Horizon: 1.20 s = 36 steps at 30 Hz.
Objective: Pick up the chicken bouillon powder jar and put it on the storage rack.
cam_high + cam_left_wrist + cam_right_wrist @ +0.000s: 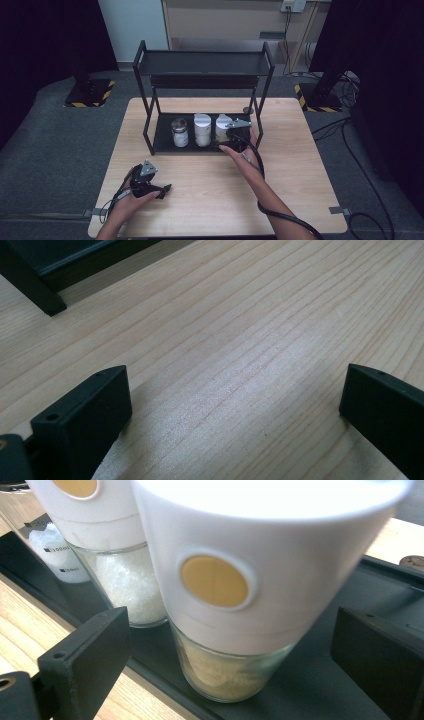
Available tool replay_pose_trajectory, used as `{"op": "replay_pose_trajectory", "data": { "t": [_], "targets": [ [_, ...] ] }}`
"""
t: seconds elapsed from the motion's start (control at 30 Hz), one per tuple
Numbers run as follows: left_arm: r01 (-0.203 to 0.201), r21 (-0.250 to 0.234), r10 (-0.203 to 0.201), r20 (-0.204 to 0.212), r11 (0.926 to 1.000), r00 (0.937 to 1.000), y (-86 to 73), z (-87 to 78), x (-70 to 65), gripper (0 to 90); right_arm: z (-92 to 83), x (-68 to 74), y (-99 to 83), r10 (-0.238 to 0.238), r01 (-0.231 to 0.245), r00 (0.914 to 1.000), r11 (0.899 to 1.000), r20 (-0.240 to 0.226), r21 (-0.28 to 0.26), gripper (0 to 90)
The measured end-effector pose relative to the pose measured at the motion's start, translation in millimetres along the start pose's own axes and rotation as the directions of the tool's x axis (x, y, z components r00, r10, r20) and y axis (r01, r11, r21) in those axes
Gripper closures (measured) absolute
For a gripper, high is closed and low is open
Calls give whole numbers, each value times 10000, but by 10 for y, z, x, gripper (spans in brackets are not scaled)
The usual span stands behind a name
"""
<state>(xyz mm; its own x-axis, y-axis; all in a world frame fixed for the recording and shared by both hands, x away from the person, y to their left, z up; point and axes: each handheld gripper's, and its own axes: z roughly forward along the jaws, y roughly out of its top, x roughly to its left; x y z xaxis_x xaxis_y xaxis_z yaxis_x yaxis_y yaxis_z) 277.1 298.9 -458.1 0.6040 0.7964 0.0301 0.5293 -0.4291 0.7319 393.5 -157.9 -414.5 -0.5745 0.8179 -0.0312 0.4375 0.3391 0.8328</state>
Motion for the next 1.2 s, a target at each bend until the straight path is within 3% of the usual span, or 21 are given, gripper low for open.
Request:
{"op": "replay_pose_trajectory", "data": {
  "t": [1.2],
  "targets": [
    [0,1,0,-1,10000,10000,0,0,0,0,-300,32,63,-505,504,9987,9964,-7,-684,39]
  ]
}}
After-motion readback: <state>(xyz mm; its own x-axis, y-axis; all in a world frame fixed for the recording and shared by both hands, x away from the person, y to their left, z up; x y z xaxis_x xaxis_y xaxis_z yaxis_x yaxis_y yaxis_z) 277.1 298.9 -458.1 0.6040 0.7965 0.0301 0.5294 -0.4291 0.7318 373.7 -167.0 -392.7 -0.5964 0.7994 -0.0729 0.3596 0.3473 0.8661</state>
